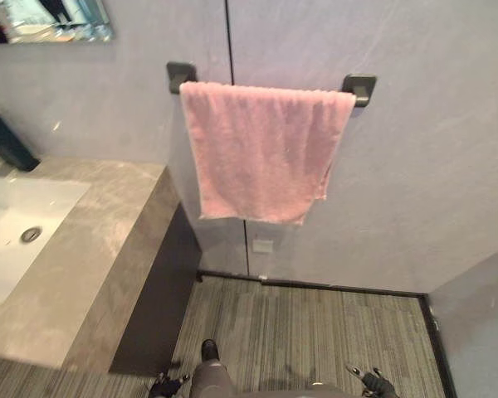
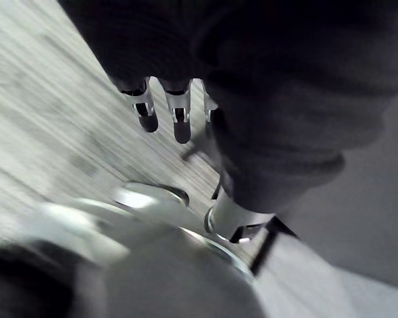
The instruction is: Organize washtable
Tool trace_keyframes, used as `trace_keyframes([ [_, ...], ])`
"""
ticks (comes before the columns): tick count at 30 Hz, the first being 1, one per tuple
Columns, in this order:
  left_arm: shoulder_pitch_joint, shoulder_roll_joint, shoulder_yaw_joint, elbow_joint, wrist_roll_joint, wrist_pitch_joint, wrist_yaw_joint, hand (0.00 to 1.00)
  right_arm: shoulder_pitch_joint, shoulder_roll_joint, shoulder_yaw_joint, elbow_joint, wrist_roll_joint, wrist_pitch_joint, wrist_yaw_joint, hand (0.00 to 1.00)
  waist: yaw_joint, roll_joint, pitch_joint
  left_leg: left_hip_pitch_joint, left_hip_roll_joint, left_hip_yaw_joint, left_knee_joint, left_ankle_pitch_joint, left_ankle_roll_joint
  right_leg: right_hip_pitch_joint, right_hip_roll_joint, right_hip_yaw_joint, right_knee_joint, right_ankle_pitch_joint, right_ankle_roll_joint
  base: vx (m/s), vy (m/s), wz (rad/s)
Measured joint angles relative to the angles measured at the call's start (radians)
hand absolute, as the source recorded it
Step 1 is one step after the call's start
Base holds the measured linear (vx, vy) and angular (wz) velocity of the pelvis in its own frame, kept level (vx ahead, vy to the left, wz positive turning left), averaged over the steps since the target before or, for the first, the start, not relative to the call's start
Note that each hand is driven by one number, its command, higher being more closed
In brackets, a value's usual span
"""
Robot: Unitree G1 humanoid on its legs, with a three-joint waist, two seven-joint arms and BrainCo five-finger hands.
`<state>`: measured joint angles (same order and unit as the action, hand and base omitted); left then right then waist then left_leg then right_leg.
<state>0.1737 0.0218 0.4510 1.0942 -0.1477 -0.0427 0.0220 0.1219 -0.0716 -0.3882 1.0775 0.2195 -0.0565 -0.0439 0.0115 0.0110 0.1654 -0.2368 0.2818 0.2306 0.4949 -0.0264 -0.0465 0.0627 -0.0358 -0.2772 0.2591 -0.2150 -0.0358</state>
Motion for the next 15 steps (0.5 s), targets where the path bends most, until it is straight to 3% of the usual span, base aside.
trace_keyframes([
  [3, 0.043, -0.014, 0.071, 0.007, 0.002, 0.023, -0.007, 0.00, 0.051, 0.014, -0.030, -0.001, -0.027, 0.008, 0.007, 0.00, -0.005, -0.004, -0.004, 0.095, 0.096, 0.139, 0.296, -0.130, 0.053, 0.001, -0.020, -0.122, -0.002, 0.007, 0.002, -0.16, 0.025, 1.07],
  [6, 0.039, 0.000, 0.104, -0.010, 0.003, 0.024, -0.001, 0.00, 0.076, 0.028, -0.046, -0.006, -0.021, 0.010, 0.017, 0.00, -0.024, -0.008, -0.040, 0.164, 0.174, 0.238, 0.325, -0.129, 0.063, -0.039, -0.063, -0.236, 0.025, 0.011, 0.009, -0.10, 0.090, 1.42],
  [7, 0.039, 0.006, 0.100, -0.026, 0.005, 0.024, 0.010, 0.00, 0.087, 0.024, -0.051, -0.026, -0.020, 0.007, 0.026, 0.00, -0.036, 0.018, -0.068, 0.175, 0.221, 0.286, 0.282, -0.072, 0.093, -0.075, -0.090, -0.295, 0.078, 0.006, 0.014, -0.02, 0.140, 1.68],
  [8, 0.027, 0.026, 0.077, -0.032, 0.010, 0.024, 0.010, 0.00, 0.084, 0.035, -0.065, -0.032, -0.019, 0.006, 0.028, 0.00, -0.060, -0.002, -0.061, 0.174, 0.181, 0.352, 0.233, -0.087, 0.094, -0.097, -0.140, -0.332, 0.134, -0.009, 0.012, -0.09, 0.174, 2.25],
  [9, 0.003, 0.062, 0.040, -0.045, 0.022, 0.023, 0.006, 0.00, 0.090, 0.050, -0.092, -0.021, -0.018, 0.006, 0.031, 0.00, -0.081, 0.000, -0.065, 0.186, 0.130, 0.340, 0.099, -0.094, 0.083, -0.130, -0.108, -0.295, 0.091, -0.026, 0.012, -0.09, 0.106, 2.02],
  [10, -0.009, 0.082, 0.018, -0.049, 0.028, 0.023, 0.005, 0.00, 0.095, 0.065, -0.104, -0.008, -0.015, 0.006, 0.029, 0.00, -0.090, -0.028, -0.082, 0.201, 0.111, 0.340, 0.054, -0.129, 0.054, -0.124, -0.069, -0.279, -0.043, 0.021, -0.019, -0.29, 0.090, 2.21],
  [11, -0.056, 0.117, -0.040, -0.047, 0.038, 0.023, 0.003, 0.00, 0.111, 0.091, -0.122, -0.003, -0.013, -0.006, 0.026, 0.00, -0.108, -0.022, -0.081, 0.220, 0.138, 0.363, 0.088, -0.177, 0.019, -0.081, -0.066, -0.332, -0.124, 0.154, 0.009, -0.23, 0.131, 1.96],
  [12, -0.082, 0.116, -0.105, -0.051, 0.045, 0.018, -0.002, 0.00, 0.112, 0.085, -0.140, 0.000, -0.010, -0.005, 0.024, 0.00, -0.114, 0.001, -0.088, 0.242, 0.145, 0.360, -0.011, -0.164, -0.038, -0.084, -0.071, -0.392, -0.098, 0.155, 0.009, -0.24, 0.193, 2.17],
  [13, -0.127, 0.092, -0.201, -0.074, 0.050, 0.010, -0.013, 0.00, 0.112, 0.059, -0.152, 0.006, -0.015, 0.000, 0.021, 0.00, -0.116, 0.025, -0.093, 0.305, 0.090, 0.335, -0.223, -0.119, -0.129, -0.114, -0.111, -0.439, -0.025, 0.149, 0.019, -0.04, 0.306, 1.48],
  [15, -0.177, 0.074, -0.304, -0.093, 0.062, 0.001, -0.024, 0.00, 0.108, 0.046, -0.146, 0.001, -0.026, -0.006, 0.025, 0.00, -0.114, 0.040, -0.083, 0.331, 0.020, 0.319, -0.378, -0.109, -0.129, -0.212, -0.198, -0.451, 0.156, 0.120, 0.041, -0.05, 0.296, 0.98],
])
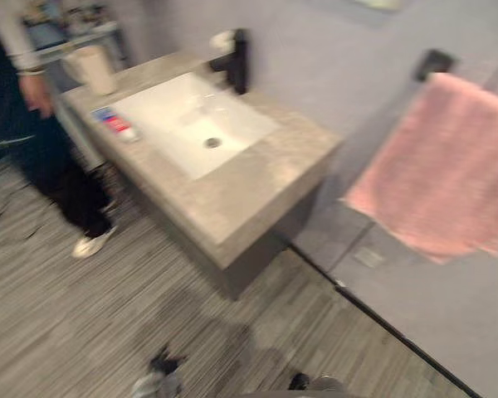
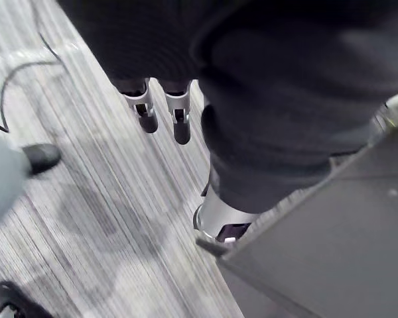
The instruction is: Organize washtable
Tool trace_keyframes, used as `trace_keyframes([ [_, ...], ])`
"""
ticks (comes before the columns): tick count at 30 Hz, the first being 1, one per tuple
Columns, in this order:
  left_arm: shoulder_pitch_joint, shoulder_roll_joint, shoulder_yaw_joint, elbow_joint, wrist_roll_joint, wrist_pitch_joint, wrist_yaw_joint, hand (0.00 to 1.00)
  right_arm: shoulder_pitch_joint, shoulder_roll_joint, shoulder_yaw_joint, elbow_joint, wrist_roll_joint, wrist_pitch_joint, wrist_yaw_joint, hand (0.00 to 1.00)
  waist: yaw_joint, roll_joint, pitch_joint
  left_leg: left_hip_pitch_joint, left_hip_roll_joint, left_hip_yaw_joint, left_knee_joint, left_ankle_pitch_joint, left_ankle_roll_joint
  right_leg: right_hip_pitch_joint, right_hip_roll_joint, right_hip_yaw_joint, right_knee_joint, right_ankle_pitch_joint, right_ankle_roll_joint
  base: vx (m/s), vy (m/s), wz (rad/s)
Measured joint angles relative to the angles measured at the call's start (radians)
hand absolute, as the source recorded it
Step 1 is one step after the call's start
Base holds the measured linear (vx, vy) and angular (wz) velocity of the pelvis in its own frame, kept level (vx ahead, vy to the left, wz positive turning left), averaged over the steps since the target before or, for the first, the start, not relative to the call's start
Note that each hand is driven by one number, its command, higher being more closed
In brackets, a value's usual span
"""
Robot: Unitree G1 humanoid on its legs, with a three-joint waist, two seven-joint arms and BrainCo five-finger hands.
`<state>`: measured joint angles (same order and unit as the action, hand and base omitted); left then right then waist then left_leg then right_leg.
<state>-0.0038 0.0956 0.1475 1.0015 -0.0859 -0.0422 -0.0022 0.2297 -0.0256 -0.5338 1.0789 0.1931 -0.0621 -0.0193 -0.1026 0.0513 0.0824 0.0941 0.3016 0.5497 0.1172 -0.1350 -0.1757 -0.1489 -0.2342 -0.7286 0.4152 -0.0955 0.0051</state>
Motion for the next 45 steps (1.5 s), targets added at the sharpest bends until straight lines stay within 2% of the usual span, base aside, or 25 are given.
trace_keyframes([
  [1, -0.003, 0.014, -0.024, -0.001, 0.006, -0.006, 0.001, 0.00, -0.004, 0.019, 0.011, -0.004, -0.002, 0.005, 0.000, 0.00, 0.001, -0.024, 0.001, 0.003, -0.015, -0.006, -0.006, 0.007, 0.009, 0.003, 0.021, 0.031, -0.090, 0.009, 0.031, -0.08, 0.095, 0.62],
  [2, -0.001, 0.038, -0.037, -0.001, 0.017, -0.008, -0.001, 0.00, 0.000, 0.037, 0.022, -0.004, -0.005, 0.007, -0.001, 0.00, 0.000, -0.055, 0.003, 0.008, -0.040, -0.008, -0.007, 0.005, 0.008, 0.017, 0.020, 0.042, -0.166, 0.090, -0.008, -0.07, 0.012, 0.28],
  [3, 0.004, 0.036, -0.038, 0.001, 0.022, -0.011, -0.005, 0.00, 0.002, 0.040, 0.022, -0.006, -0.005, 0.013, -0.003, 0.00, 0.003, -0.056, 0.006, 0.018, -0.054, -0.006, -0.014, 0.001, 0.009, 0.038, 0.005, 0.045, -0.180, 0.102, 0.008, -0.04, 0.062, 0.16],
  [5, 0.011, 0.036, -0.028, 0.001, 0.046, -0.017, -0.017, 0.00, 0.001, 0.040, 0.022, -0.030, -0.005, 0.021, -0.005, 0.00, 0.008, -0.063, 0.012, 0.028, -0.083, 0.026, -0.012, -0.001, 0.013, 0.038, -0.030, 0.048, -0.177, 0.123, 0.018, 0.00, 0.133, 0.03],
  [8, 0.030, 0.021, 0.033, 0.008, 0.088, -0.024, -0.013, 0.00, 0.001, 0.036, 0.018, -0.067, -0.004, 0.029, -0.011, 0.00, 0.014, -0.033, 0.031, 0.024, -0.093, 0.057, 0.008, -0.007, 0.022, 0.039, -0.046, 0.101, -0.174, 0.193, 0.016, -0.07, 0.142, 0.03],
  [10, 0.040, 0.007, 0.089, 0.028, 0.116, -0.032, 0.014, 0.00, 0.005, 0.040, 0.017, -0.084, -0.004, 0.029, -0.024, 0.00, 0.015, -0.023, 0.039, 0.027, -0.093, 0.052, 0.014, -0.010, 0.031, 0.037, -0.042, 0.239, -0.148, 0.226, 0.015, -0.03, 0.123, 0.47],
  [11, 0.060, 0.005, 0.100, 0.031, 0.131, -0.033, 0.027, 0.00, 0.003, 0.043, 0.010, -0.082, -0.004, 0.029, -0.025, 0.00, 0.017, -0.014, 0.042, 0.027, -0.093, 0.024, 0.016, -0.016, 0.043, 0.033, -0.030, 0.323, -0.116, 0.225, 0.016, 0.01, 0.068, 0.60],
  [12, 0.071, 0.001, 0.101, 0.031, 0.138, -0.033, 0.028, 0.00, 0.002, 0.045, 0.007, -0.082, -0.004, 0.030, -0.025, 0.00, 0.021, -0.014, 0.042, 0.027, -0.092, 0.012, 0.014, -0.017, 0.044, 0.028, -0.026, 0.359, -0.100, 0.224, 0.017, 0.05, 0.025, 0.66],
  [13, 0.081, 0.000, 0.118, 0.033, 0.142, -0.031, 0.029, 0.00, 0.002, 0.052, -0.009, -0.083, -0.002, 0.028, -0.025, 0.00, 0.029, -0.019, 0.037, 0.018, -0.089, -0.030, 0.014, -0.020, 0.061, 0.021, 0.000, 0.438, -0.068, 0.183, 0.052, 0.10, -0.042, 0.84],
  [14, 0.084, 0.001, 0.146, 0.048, 0.147, -0.029, 0.031, 0.00, 0.004, 0.060, -0.011, -0.083, 0.001, 0.027, -0.025, 0.00, 0.028, -0.024, 0.035, 0.008, -0.073, -0.085, 0.010, -0.024, 0.068, 0.024, 0.055, 0.510, -0.056, 0.092, 0.062, 0.12, -0.085, 0.93],
  [15, 0.083, 0.001, 0.156, 0.060, 0.147, -0.026, 0.031, 0.00, 0.004, 0.060, -0.011, -0.081, 0.001, 0.027, -0.025, 0.00, 0.031, -0.027, 0.033, -0.002, -0.071, -0.106, 0.005, -0.024, 0.068, 0.027, 0.089, 0.544, -0.073, 0.039, 0.064, 0.14, -0.193, 1.11],
  [16, 0.085, -0.002, 0.170, 0.082, 0.146, -0.021, 0.031, 0.00, 0.000, 0.061, -0.007, -0.080, 0.001, 0.025, -0.025, 0.00, 0.029, -0.038, 0.028, -0.033, -0.078, -0.147, 0.005, -0.023, 0.066, 0.063, 0.160, 0.603, -0.187, 0.004, 0.060, 0.08, -0.187, 0.95],
  [17, 0.096, -0.019, 0.186, 0.099, 0.145, -0.013, 0.031, 0.00, -0.011, 0.058, -0.004, -0.063, 0.001, 0.021, -0.025, 0.00, 0.037, -0.056, 0.021, -0.046, -0.104, -0.177, -0.005, -0.017, 0.064, 0.105, 0.160, 0.598, -0.259, -0.012, 0.050, 0.09, -0.169, 0.84],
  [19, 0.108, -0.051, 0.215, 0.097, 0.138, -0.011, 0.031, 0.00, -0.024, 0.037, 0.006, -0.047, -0.007, 0.019, -0.023, 0.00, 0.037, -0.026, 0.019, -0.040, -0.103, -0.212, -0.045, 0.028, 0.057, 0.125, 0.168, 0.596, -0.268, -0.014, 0.046, 0.09, -0.068, 0.66],
  [22, 0.114, -0.061, 0.215, 0.092, 0.135, -0.012, 0.031, 0.00, -0.039, 0.017, 0.045, -0.043, -0.007, 0.019, -0.025, 0.00, 0.049, -0.027, 0.015, -0.010, -0.101, -0.229, -0.074, 0.079, 0.062, 0.170, 0.173, 0.577, -0.255, -0.024, 0.029, 0.09, -0.097, 0.62],
  [25, 0.112, -0.089, 0.215, 0.085, 0.078, -0.019, 0.040, 0.00, -0.048, 0.014, 0.081, -0.047, -0.013, -0.001, -0.025, 0.00, 0.062, -0.029, -0.001, -0.014, -0.104, -0.256, -0.074, 0.098, 0.076, 0.183, 0.167, 0.551, -0.225, -0.029, 0.022, 0.04, -0.054, 0.55],
  [28, 0.113, -0.090, 0.215, 0.085, 0.033, -0.022, 0.047, 0.00, -0.048, 0.016, 0.091, -0.044, -0.019, -0.008, -0.027, 0.00, 0.067, -0.044, -0.023, -0.021, -0.114, -0.275, -0.076, 0.101, 0.076, 0.188, 0.155, 0.537, -0.218, -0.034, 0.019, 0.05, 0.022, 0.39],
  [32, 0.122, -0.072, 0.206, 0.085, -0.004, -0.022, 0.050, 0.00, -0.044, 0.033, 0.104, -0.024, -0.042, -0.007, -0.032, 0.00, 0.065, -0.089, -0.041, -0.019, -0.132, -0.279, -0.067, 0.103, 0.073, 0.194, 0.131, 0.536, -0.181, -0.035, 0.021, 0.03, 0.051, 0.26],
  [37, 0.138, -0.065, 0.208, 0.068, -0.027, -0.023, 0.049, 0.00, -0.043, 0.049, 0.111, -0.022, -0.072, -0.007, -0.033, 0.00, 0.067, -0.107, -0.051, -0.014, -0.142, -0.274, -0.085, 0.103, 0.073, 0.196, 0.123, 0.545, -0.199, -0.032, 0.024, 0.01, 0.037, -0.01],
  [41, 0.138, -0.068, 0.218, 0.068, -0.043, -0.023, 0.050, 0.00, -0.047, 0.049, 0.130, -0.021, -0.088, -0.004, -0.024, 0.00, 0.068, -0.110, -0.052, -0.020, -0.146, -0.272, -0.126, 0.102, 0.073, 0.183, 0.122, 0.549, -0.242, -0.019, 0.044, -0.05, 0.026, -0.10],
  [42, 0.138, -0.068, 0.218, 0.068, -0.046, -0.023, 0.049, 0.00, -0.047, 0.048, 0.132, -0.023, -0.088, -0.004, -0.021, 0.00, 0.067, -0.114, -0.052, -0.026, -0.158, -0.275, -0.139, 0.096, 0.083, 0.172, 0.113, 0.541, -0.232, -0.020, 0.045, -0.11, 0.045, 0.05],
  [43, 0.137, -0.069, 0.218, 0.067, -0.052, -0.027, 0.049, 0.00, -0.048, 0.046, 0.131, -0.025, -0.091, -0.003, -0.020, 0.00, 0.068, -0.112, -0.045, -0.033, -0.174, -0.282, -0.136, 0.079, 0.107, 0.150, 0.089, 0.536, -0.178, -0.032, 0.064, -0.14, 0.071, 0.21],
  [45, 0.134, -0.084, 0.216, 0.064, -0.051, -0.031, 0.048, 0.00, -0.044, 0.037, 0.129, -0.046, -0.091, 0.000, -0.018, 0.00, 0.060, -0.095, -0.017, -0.025, -0.196, -0.319, -0.122, 0.052, 0.124, 0.082, 0.052, 0.544, 0.032, -0.038, 0.077, -0.12, 0.086, 0.56],
])
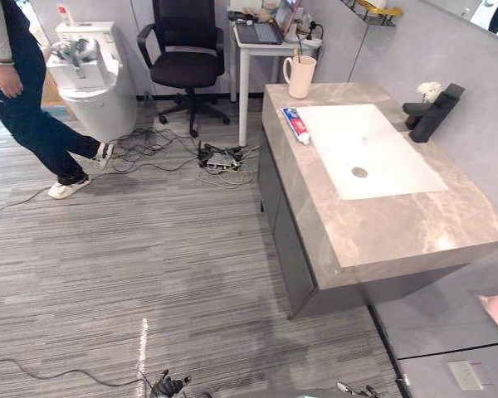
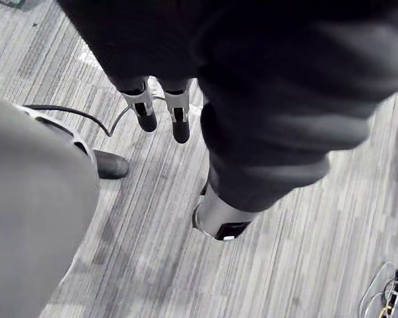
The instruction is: Organize washtable
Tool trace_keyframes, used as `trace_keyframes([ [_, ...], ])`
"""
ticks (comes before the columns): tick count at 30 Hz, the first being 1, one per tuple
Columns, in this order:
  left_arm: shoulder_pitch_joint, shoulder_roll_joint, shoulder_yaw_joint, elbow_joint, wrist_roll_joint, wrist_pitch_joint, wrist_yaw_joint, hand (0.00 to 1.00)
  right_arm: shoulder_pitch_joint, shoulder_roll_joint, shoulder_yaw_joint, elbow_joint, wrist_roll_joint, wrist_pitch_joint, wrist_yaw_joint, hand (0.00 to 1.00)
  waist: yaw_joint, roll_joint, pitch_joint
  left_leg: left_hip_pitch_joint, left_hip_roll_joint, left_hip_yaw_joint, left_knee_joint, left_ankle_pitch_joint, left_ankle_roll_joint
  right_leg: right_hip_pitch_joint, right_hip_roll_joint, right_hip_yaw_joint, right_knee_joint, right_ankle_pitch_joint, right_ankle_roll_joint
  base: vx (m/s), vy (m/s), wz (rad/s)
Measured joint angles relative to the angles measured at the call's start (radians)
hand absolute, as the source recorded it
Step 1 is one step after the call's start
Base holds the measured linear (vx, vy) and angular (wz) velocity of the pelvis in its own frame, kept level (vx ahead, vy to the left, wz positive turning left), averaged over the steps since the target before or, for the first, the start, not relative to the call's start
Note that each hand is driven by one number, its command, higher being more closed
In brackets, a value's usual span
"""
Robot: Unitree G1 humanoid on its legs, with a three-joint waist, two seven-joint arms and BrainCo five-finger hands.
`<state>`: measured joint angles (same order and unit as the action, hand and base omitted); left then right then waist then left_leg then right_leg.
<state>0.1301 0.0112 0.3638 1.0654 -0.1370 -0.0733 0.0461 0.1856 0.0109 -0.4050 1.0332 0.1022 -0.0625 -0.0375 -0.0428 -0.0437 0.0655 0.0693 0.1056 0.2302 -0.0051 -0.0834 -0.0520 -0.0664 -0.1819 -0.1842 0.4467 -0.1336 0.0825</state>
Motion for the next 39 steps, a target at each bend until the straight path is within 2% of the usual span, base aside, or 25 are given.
trace_keyframes([
  [2, 0.002, 0.000, 0.002, -0.011, 0.000, -0.001, -0.001, 0.00, 0.027, 0.009, -0.003, -0.029, 0.006, 0.000, -0.001, 0.00, 0.000, -0.012, 0.008, 0.023, -0.035, -0.053, 0.012, -0.018, 0.013, -0.103, -0.038, 0.058, 0.242, 0.092, -0.080, 0.01, 0.118, 1.01],
  [3, -0.014, -0.007, 0.012, -0.022, 0.000, -0.001, 0.000, 0.00, 0.030, 0.015, 0.001, -0.039, 0.009, -0.010, -0.002, 0.00, 0.002, 0.004, 0.038, 0.019, -0.036, -0.042, 0.095, -0.059, 0.052, -0.148, -0.060, 0.080, 0.370, 0.135, -0.062, 0.10, 0.116, 0.85],
  [4, -0.006, -0.008, 0.034, -0.039, -0.007, -0.003, 0.001, 0.00, 0.022, 0.008, 0.003, -0.038, 0.012, -0.012, -0.001, 0.00, 0.005, -0.016, 0.043, 0.022, -0.035, -0.049, 0.117, -0.094, 0.057, -0.173, -0.056, 0.084, 0.408, 0.055, -0.055, 0.10, 0.095, 0.56],
  [5, -0.003, -0.008, 0.034, -0.044, -0.007, -0.003, 0.001, 0.00, 0.021, 0.007, 0.005, -0.038, 0.012, -0.007, 0.000, 0.00, 0.004, -0.007, 0.039, 0.026, -0.031, -0.057, 0.121, -0.100, 0.060, -0.187, -0.041, 0.069, 0.400, 0.016, -0.058, 0.02, 0.051, 0.31],
  [6, -0.005, -0.011, 0.033, -0.042, -0.005, -0.002, -0.001, 0.00, 0.020, 0.009, 0.021, -0.039, 0.014, -0.009, 0.001, 0.00, 0.001, 0.000, 0.041, 0.025, -0.011, -0.061, 0.116, -0.103, 0.063, -0.227, -0.002, 0.021, 0.351, -0.029, -0.063, 0.04, 0.054, 0.20],
  [8, -0.011, -0.011, 0.035, -0.034, -0.005, -0.002, -0.001, 0.00, 0.015, 0.009, 0.020, -0.041, 0.022, -0.010, 0.006, 0.00, 0.000, 0.005, 0.042, 0.021, 0.013, -0.068, 0.083, -0.102, 0.062, -0.283, 0.044, -0.075, 0.155, -0.031, -0.050, 0.10, 0.034, 0.23],
  [11, -0.015, -0.010, 0.039, -0.027, 0.001, 0.005, 0.000, 0.00, 0.020, 0.009, 0.019, -0.045, 0.043, -0.007, 0.004, 0.00, -0.001, 0.004, 0.043, 0.054, 0.006, -0.087, 0.056, -0.118, 0.046, -0.279, 0.065, -0.146, -0.192, 0.057, -0.049, 0.32, -0.069, 0.20],
  [13, -0.022, -0.008, 0.044, -0.010, 0.008, 0.006, -0.001, 0.00, 0.020, 0.013, 0.015, -0.050, 0.051, -0.008, 0.000, 0.00, -0.003, 0.003, 0.044, 0.091, -0.009, -0.096, 0.042, -0.146, 0.037, -0.266, 0.060, -0.143, -0.251, 0.082, -0.053, 0.40, -0.134, 0.28],
  [14, -0.021, -0.011, 0.045, -0.007, 0.024, 0.012, -0.002, 0.00, 0.031, 0.013, 0.011, -0.057, 0.052, -0.005, -0.002, 0.00, -0.010, 0.009, 0.043, 0.125, -0.014, -0.116, 0.040, -0.175, 0.032, -0.256, 0.059, -0.138, -0.230, 0.094, -0.081, 0.50, -0.169, 0.57],
  [15, -0.021, -0.037, 0.049, 0.000, 0.036, 0.013, -0.004, 0.00, 0.045, -0.002, 0.006, -0.074, 0.052, 0.000, 0.001, 0.00, -0.024, 0.035, 0.037, 0.158, 0.014, -0.141, 0.035, -0.202, 0.031, -0.253, 0.073, -0.147, -0.157, 0.113, -0.107, 0.53, -0.187, 0.59],
  [17, -0.004, -0.076, 0.061, 0.003, 0.036, 0.019, -0.011, 0.00, 0.058, -0.023, -0.004, -0.085, 0.052, -0.002, 0.004, 0.00, -0.025, 0.096, 0.007, 0.173, 0.057, -0.145, 0.073, -0.199, 0.008, -0.250, 0.108, -0.150, -0.122, 0.090, -0.112, 0.61, -0.140, 0.15],
  [19, -0.005, -0.084, 0.068, -0.019, 0.041, 0.021, -0.026, 0.00, 0.065, -0.026, -0.028, -0.071, 0.065, 0.034, -0.012, 0.00, -0.029, 0.106, 0.004, 0.092, 0.088, -0.148, 0.283, -0.172, -0.039, -0.216, 0.134, -0.151, -0.118, 0.050, -0.130, 0.67, -0.179, -0.30],
  [21, -0.020, -0.082, 0.089, -0.028, 0.041, 0.027, -0.024, 0.00, 0.110, -0.024, -0.026, -0.067, 0.062, 0.050, -0.014, 0.00, -0.031, 0.109, 0.008, -0.029, 0.112, -0.196, 0.634, -0.093, -0.163, -0.148, 0.155, -0.148, -0.124, 0.009, -0.147, 0.70, -0.126, -0.32],
  [22, -0.027, -0.088, 0.104, -0.052, 0.038, 0.026, -0.024, 0.00, 0.130, -0.022, -0.032, -0.057, 0.060, 0.065, -0.026, 0.00, -0.025, 0.108, 0.013, -0.087, 0.126, -0.200, 0.829, -0.079, -0.191, -0.092, 0.170, -0.128, -0.147, -0.005, -0.155, 0.44, -0.026, -0.42],
  [24, -0.039, -0.089, 0.118, -0.080, 0.012, 0.025, -0.019, 0.00, 0.157, -0.018, -0.044, -0.027, 0.055, 0.071, -0.039, 0.00, -0.028, 0.092, 0.025, -0.148, 0.146, -0.143, 1.007, -0.094, -0.158, 0.006, 0.177, -0.088, -0.192, -0.011, -0.148, 0.45, 0.052, -0.55],
  [26, -0.043, -0.089, 0.106, -0.123, -0.019, 0.019, -0.017, 0.00, 0.174, -0.006, -0.044, -0.025, 0.057, 0.074, -0.057, 0.00, -0.025, 0.059, 0.038, -0.226, 0.176, -0.071, 1.074, -0.156, -0.051, 0.097, 0.171, -0.005, -0.252, -0.046, -0.150, 0.39, 0.137, -0.73],
  [29, -0.046, -0.066, 0.091, -0.134, -0.077, 0.017, -0.017, 0.00, 0.155, -0.011, -0.073, -0.029, 0.088, 0.066, -0.080, 0.00, -0.009, 0.047, 0.041, -0.348, 0.196, -0.056, 0.921, -0.214, 0.029, 0.127, 0.125, 0.119, -0.233, -0.084, -0.096, 0.23, 0.336, -1.14],
  [31, -0.040, -0.060, 0.051, -0.133, -0.099, 0.010, -0.002, 0.00, 0.177, -0.047, -0.072, -0.039, 0.088, 0.045, -0.093, 0.00, 0.000, 0.055, 0.040, -0.358, 0.190, -0.109, 0.621, -0.202, 0.018, 0.130, 0.094, 0.198, -0.198, -0.128, -0.026, 0.22, 0.498, -1.27],
  [32, -0.013, -0.062, 0.032, -0.124, -0.124, -0.001, 0.005, 0.00, 0.173, -0.099, -0.070, -0.038, 0.086, 0.036, -0.105, 0.00, -0.001, 0.091, 0.031, -0.331, 0.182, -0.135, 0.500, -0.083, -0.064, 0.139, 0.090, 0.287, -0.197, -0.150, 0.013, 0.27, 0.507, -1.16],
  [33, -0.007, -0.048, 0.031, -0.117, -0.131, -0.003, 0.008, 0.00, 0.173, -0.103, -0.066, -0.038, 0.086, 0.036, -0.107, 0.00, -0.012, 0.075, 0.013, -0.325, 0.177, -0.103, 0.493, -0.097, -0.063, 0.126, 0.093, 0.315, -0.165, -0.152, 0.016, 0.35, 0.493, -1.19],
  [35, -0.002, -0.026, 0.023, -0.118, -0.136, -0.018, 0.013, 0.00, 0.168, -0.091, -0.005, -0.044, 0.072, 0.021, -0.075, 0.00, -0.021, 0.037, 0.008, -0.298, 0.178, -0.037, 0.478, -0.101, -0.077, 0.054, 0.154, 0.359, 0.018, -0.193, -0.029, 0.30, 0.271, -0.76],
  [36, 0.010, -0.011, 0.028, -0.124, -0.140, -0.026, 0.015, 0.00, 0.143, -0.058, 0.016, -0.045, 0.050, 0.011, -0.063, 0.00, -0.020, -0.008, -0.006, -0.326, 0.155, -0.039, 0.556, -0.085, -0.071, 0.021, 0.183, 0.402, 0.052, -0.168, -0.059, 0.21, 0.147, -1.14],
  [37, -0.001, 0.019, 0.042, -0.127, -0.148, -0.026, 0.018, 0.00, 0.111, -0.036, 0.027, -0.037, 0.044, 0.000, -0.055, 0.00, -0.011, -0.052, -0.009, -0.418, 0.131, -0.125, 0.695, -0.101, -0.049, 0.003, 0.151, 0.443, 0.042, -0.190, -0.071, 0.15, 0.160, -1.52],
  [38, -0.010, 0.024, 0.047, -0.121, -0.152, -0.022, 0.021, 0.00, 0.071, -0.020, 0.029, -0.024, 0.043, -0.008, -0.045, 0.00, -0.004, -0.034, -0.015, -0.471, 0.113, -0.241, 0.726, -0.139, -0.027, 0.002, 0.150, 0.518, -0.005, -0.210, -0.052, 0.11, 0.211, -1.92],
  [39, -0.009, 0.014, 0.058, -0.111, -0.161, -0.022, 0.021, 0.00, 0.009, -0.013, 0.031, -0.002, 0.043, -0.011, -0.038, 0.00, 0.007, -0.018, -0.018, -0.465, 0.131, -0.355, 0.613, -0.159, -0.040, -0.012, 0.164, 0.593, -0.041, -0.224, -0.028, 0.08, 0.361, -2.07],
])
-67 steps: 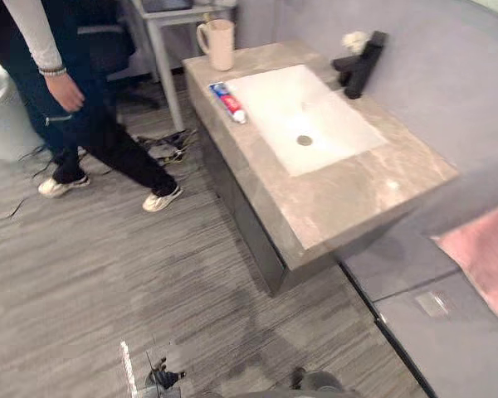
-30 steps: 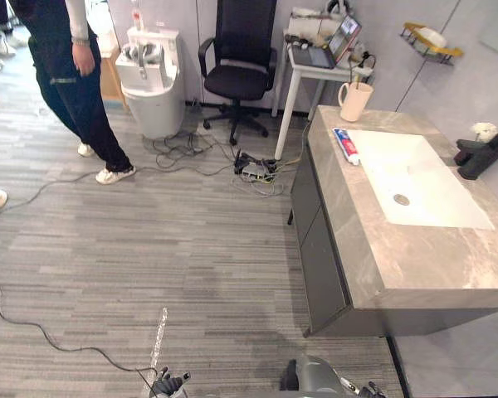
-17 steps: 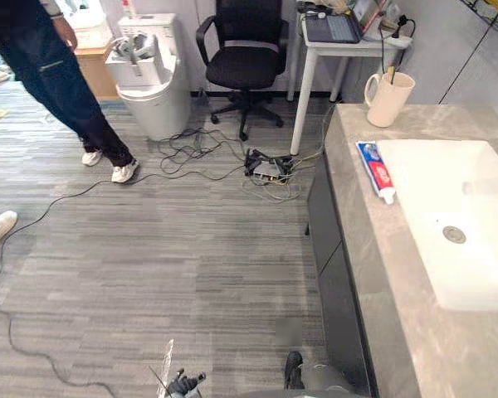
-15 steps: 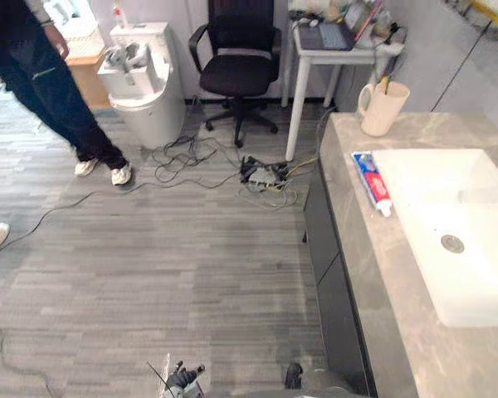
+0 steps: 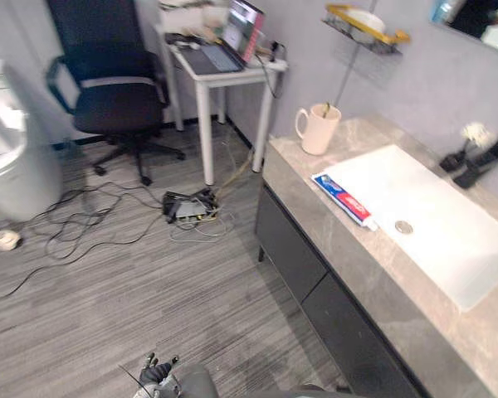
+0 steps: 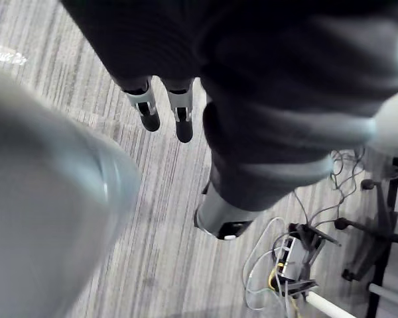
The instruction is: Organize washtable
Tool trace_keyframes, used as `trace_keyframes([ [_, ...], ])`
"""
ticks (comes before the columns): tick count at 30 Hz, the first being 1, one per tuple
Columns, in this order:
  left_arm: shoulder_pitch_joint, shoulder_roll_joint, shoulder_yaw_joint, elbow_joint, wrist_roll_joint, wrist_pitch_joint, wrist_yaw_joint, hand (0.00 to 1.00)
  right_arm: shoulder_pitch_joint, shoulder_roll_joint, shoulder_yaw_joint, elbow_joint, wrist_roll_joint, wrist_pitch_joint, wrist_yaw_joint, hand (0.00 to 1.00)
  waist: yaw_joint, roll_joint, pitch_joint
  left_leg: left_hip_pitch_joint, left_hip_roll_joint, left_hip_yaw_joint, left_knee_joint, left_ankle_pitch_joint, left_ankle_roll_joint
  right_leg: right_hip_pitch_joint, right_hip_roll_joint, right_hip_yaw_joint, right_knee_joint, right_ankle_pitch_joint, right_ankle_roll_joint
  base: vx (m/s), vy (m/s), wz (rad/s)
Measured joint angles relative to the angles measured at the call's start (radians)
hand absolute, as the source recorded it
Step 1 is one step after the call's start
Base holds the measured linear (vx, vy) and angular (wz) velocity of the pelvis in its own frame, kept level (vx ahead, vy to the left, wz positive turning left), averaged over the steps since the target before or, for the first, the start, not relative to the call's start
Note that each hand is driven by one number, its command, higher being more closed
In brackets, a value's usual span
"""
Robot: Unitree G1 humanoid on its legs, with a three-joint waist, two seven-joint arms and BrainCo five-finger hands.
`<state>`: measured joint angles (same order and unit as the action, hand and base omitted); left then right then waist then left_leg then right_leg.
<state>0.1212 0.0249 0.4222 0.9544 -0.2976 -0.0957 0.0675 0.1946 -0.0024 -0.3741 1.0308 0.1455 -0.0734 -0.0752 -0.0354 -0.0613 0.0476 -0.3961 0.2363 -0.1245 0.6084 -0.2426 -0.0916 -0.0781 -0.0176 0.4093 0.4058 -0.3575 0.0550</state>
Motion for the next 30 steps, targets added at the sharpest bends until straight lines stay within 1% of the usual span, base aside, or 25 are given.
trace_keyframes([
  [1, 0.009, -0.010, 0.000, 0.021, -0.001, 0.003, 0.000, 0.00, -0.026, -0.005, -0.007, 0.008, 0.000, -0.007, 0.012, 0.00, -0.002, 0.020, 0.002, 0.019, -0.001, -0.002, 0.005, -0.052, -0.090, -0.007, -0.020, 0.067, -0.004, -0.019, 0.036, 0.10, 0.472, -2.08],
  [2, 0.018, -0.013, -0.001, 0.028, 0.006, 0.002, 0.001, 0.00, -0.027, 0.001, -0.011, 0.019, 0.000, -0.007, 0.015, 0.00, -0.006, 0.009, -0.007, 0.052, -0.019, 0.077, 0.021, -0.087, -0.061, -0.016, -0.052, 0.104, 0.007, 0.002, 0.042, 0.07, 0.416, -1.35],
  [3, 0.019, -0.013, -0.002, 0.030, 0.008, 0.003, 0.001, 0.00, -0.026, 0.001, -0.012, 0.025, 0.000, -0.006, 0.015, 0.00, -0.008, 0.006, -0.009, 0.065, -0.024, 0.092, 0.021, -0.092, -0.055, -0.016, -0.060, 0.108, 0.010, 0.012, 0.047, 0.07, 0.420, -1.09],
  [4, 0.021, -0.003, -0.012, 0.042, 0.035, 0.005, 0.006, 0.00, -0.006, 0.000, -0.026, 0.037, 0.000, -0.002, 0.015, 0.00, -0.015, 0.000, -0.018, 0.097, -0.045, 0.145, 0.019, -0.110, -0.043, -0.019, -0.094, 0.113, 0.022, 0.056, 0.034, 0.07, 0.432, -0.82],
  [6, 0.015, 0.015, -0.068, 0.051, 0.082, 0.005, 0.004, 0.00, 0.011, 0.005, -0.066, 0.046, 0.001, 0.010, 0.015, 0.00, -0.029, 0.012, -0.040, 0.113, -0.062, 0.215, 0.006, -0.126, -0.014, -0.080, -0.112, 0.111, 0.051, 0.144, -0.012, 0.06, 0.450, -0.97],
  [7, 0.008, 0.025, -0.096, 0.059, 0.106, 0.005, 0.000, 0.00, 0.011, 0.017, -0.089, 0.045, 0.005, 0.012, 0.014, 0.00, -0.039, 0.022, -0.042, 0.128, -0.066, 0.274, -0.024, -0.130, -0.006, -0.140, -0.111, 0.109, 0.091, 0.227, -0.058, 0.06, 0.441, -1.26],
  [8, 0.008, 0.032, -0.124, 0.072, 0.119, 0.009, -0.002, 0.00, 0.007, 0.019, -0.104, 0.043, 0.035, 0.011, 0.015, 0.00, -0.047, 0.031, -0.038, 0.166, -0.075, 0.338, -0.075, -0.114, 0.022, -0.199, -0.110, 0.097, 0.125, 0.326, -0.105, 0.05, 0.426, -1.30],
  [9, 0.010, 0.033, -0.140, 0.080, 0.123, 0.013, -0.002, 0.00, 0.008, 0.020, -0.104, 0.043, 0.049, 0.012, 0.014, 0.00, -0.054, 0.037, -0.034, 0.191, -0.083, 0.369, -0.107, -0.101, 0.043, -0.220, -0.113, 0.077, 0.136, 0.378, -0.126, 0.00, 0.387, -1.17],
  [10, 0.019, 0.031, -0.167, 0.082, 0.135, 0.019, -0.003, 0.00, 0.010, 0.020, -0.104, 0.038, 0.062, 0.012, 0.013, 0.00, -0.067, 0.048, -0.027, 0.236, -0.094, 0.420, -0.170, -0.081, 0.073, -0.253, -0.129, 0.004, 0.179, 0.432, -0.139, -0.03, 0.387, -0.99],
  [11, 0.013, 0.034, -0.204, 0.099, 0.157, 0.021, -0.003, 0.00, 0.031, 0.019, -0.099, 0.034, 0.067, 0.014, 0.012, 0.00, -0.068, 0.054, -0.024, 0.313, -0.128, 0.477, -0.265, -0.056, 0.109, -0.297, -0.162, -0.195, 0.329, 0.389, -0.131, 0.04, 0.461, -1.09],
  [12, 0.011, 0.036, -0.220, 0.107, 0.164, 0.021, -0.004, 0.00, 0.030, 0.016, -0.095, 0.032, 0.067, 0.014, 0.013, 0.00, -0.064, 0.056, -0.018, 0.376, -0.155, 0.514, -0.334, -0.041, 0.126, -0.298, -0.158, -0.324, 0.391, 0.302, -0.104, 0.08, 0.361, -0.86],
  [13, 0.010, 0.036, -0.223, 0.112, 0.164, 0.022, -0.005, 0.00, 0.028, 0.014, -0.092, 0.030, 0.067, 0.013, 0.013, 0.00, -0.063, 0.060, -0.015, 0.392, -0.159, 0.527, -0.353, -0.037, 0.131, -0.292, -0.149, -0.366, 0.402, 0.262, -0.087, 0.14, 0.255, -0.75],
  [15, 0.002, 0.032, -0.222, 0.129, 0.189, 0.027, -0.018, 0.00, 0.021, -0.001, -0.060, 0.006, 0.067, 0.012, 0.014, 0.00, -0.065, 0.079, 0.014, 0.445, -0.175, 0.578, -0.430, -0.015, 0.144, -0.266, -0.075, -0.551, 0.364, 0.154, -0.058, 0.12, 0.168, -0.66],
  [16, -0.010, 0.027, -0.219, 0.139, 0.197, 0.029, -0.022, 0.00, 0.011, -0.006, -0.053, 0.005, 0.066, 0.012, 0.015, 0.00, -0.064, 0.086, 0.032, 0.464, -0.176, 0.600, -0.455, -0.010, 0.144, -0.255, -0.043, -0.615, 0.310, 0.132, -0.060, 0.11, 0.137, -0.58],
  [18, -0.017, 0.010, -0.205, 0.139, 0.207, 0.034, -0.023, 0.00, -0.010, -0.008, -0.050, 0.005, 0.058, 0.011, 0.014, 0.00, -0.063, 0.092, 0.055, 0.485, -0.180, 0.643, -0.485, -0.009, 0.143, -0.252, 0.002, -0.729, 0.191, 0.130, -0.063, 0.11, 0.103, -0.59],
  [20, -0.029, -0.002, -0.203, 0.139, 0.225, 0.038, -0.024, 0.00, -0.022, -0.008, -0.050, 0.004, 0.050, 0.009, 0.014, 0.00, -0.064, 0.092, 0.073, 0.504, -0.190, 0.666, -0.518, -0.006, 0.137, -0.252, -0.003, -0.881, 0.079, 0.134, -0.069, 0.16, 0.057, -0.39],
  [21, -0.035, -0.002, -0.204, 0.139, 0.231, 0.040, -0.026, 0.00, -0.020, -0.006, -0.052, 0.004, 0.049, 0.008, 0.014, 0.00, -0.065, 0.089, 0.076, 0.518, -0.203, 0.672, -0.545, -0.001, 0.128, -0.251, -0.023, -0.977, 0.013, 0.143, -0.081, 0.22, 0.023, -0.16],
  [22, -0.036, 0.001, -0.201, 0.139, 0.233, 0.040, -0.025, 0.00, -0.017, -0.003, -0.054, 0.002, 0.048, 0.007, 0.013, 0.00, -0.064, 0.078, 0.079, 0.540, -0.225, 0.672, -0.566, 0.000, 0.112, -0.237, -0.041, -1.017, -0.048, 0.192, -0.115, 0.30, -0.003, -0.07],
  [23, -0.037, 0.003, -0.193, 0.139, 0.233, 0.040, -0.026, 0.00, -0.013, 0.002, -0.054, 0.001, 0.047, 0.006, 0.013, 0.00, -0.064, 0.067, 0.086, 0.560, -0.241, 0.669, -0.574, -0.004, 0.104, -0.226, -0.050, -1.012, -0.072, 0.238, -0.127, 0.35, -0.040, -0.06],
  [24, -0.050, -0.009, -0.183, 0.145, 0.233, 0.042, -0.025, 0.00, -0.013, 0.001, -0.063, -0.006, 0.047, 0.005, 0.014, 0.00, -0.060, 0.076, 0.103, 0.595, -0.231, 0.669, -0.578, -0.013, 0.083, -0.201, -0.045, -1.015, -0.066, 0.236, -0.195, 0.30, -0.069, 0.00],
  [25, -0.053, -0.019, -0.173, 0.143, 0.235, 0.041, -0.029, 0.00, -0.011, 0.001, -0.063, -0.022, 0.044, 0.004, 0.014, 0.00, -0.061, 0.086, 0.108, 0.598, -0.224, 0.668, -0.558, 0.001, 0.058, -0.183, -0.040, -1.015, -0.081, 0.222, -0.185, 0.36, -0.135, -0.06],
  [27, -0.053, -0.030, -0.137, 0.133, 0.232, 0.041, -0.037, 0.00, -0.006, 0.001, -0.063, -0.037, 0.045, 0.005, 0.013, 0.00, -0.061, 0.091, 0.112, 0.583, -0.196, 0.675, -0.453, -0.004, 0.038, -0.145, -0.031, -1.006, -0.105, 0.198, -0.166, 0.27, -0.139, -0.04],
  [28, -0.053, -0.033, -0.114, 0.131, 0.231, 0.041, -0.041, 0.00, -0.001, 0.005, -0.064, -0.043, 0.045, 0.005, 0.011, 0.00, -0.060, 0.090, 0.113, 0.561, -0.163, 0.677, -0.343, -0.016, 0.022, -0.113, -0.025, -1.000, -0.121, 0.191, -0.157, 0.21, -0.115, -0.15],
  [29, -0.045, -0.040, -0.087, 0.114, 0.220, 0.041, -0.043, 0.00, 0.006, 0.005, -0.058, -0.063, 0.047, 0.005, 0.010, 0.00, -0.055, 0.090, 0.113, 0.517, -0.105, 0.672, -0.140, -0.022, 0.013, -0.069, -0.008, -0.977, -0.141, 0.189, -0.155, 0.21, -0.112, -0.29],
  [30, -0.037, -0.048, -0.070, 0.100, 0.214, 0.039, -0.043, 0.00, 0.007, 0.005, -0.053, -0.077, 0.049, 0.004, 0.010, 0.00, -0.049, 0.093, 0.113, 0.480, -0.067, 0.664, -0.027, -0.027, 0.007, -0.049, 0.007, -0.959, -0.153, 0.186, -0.155, 0.33, -0.128, -1.05],
])
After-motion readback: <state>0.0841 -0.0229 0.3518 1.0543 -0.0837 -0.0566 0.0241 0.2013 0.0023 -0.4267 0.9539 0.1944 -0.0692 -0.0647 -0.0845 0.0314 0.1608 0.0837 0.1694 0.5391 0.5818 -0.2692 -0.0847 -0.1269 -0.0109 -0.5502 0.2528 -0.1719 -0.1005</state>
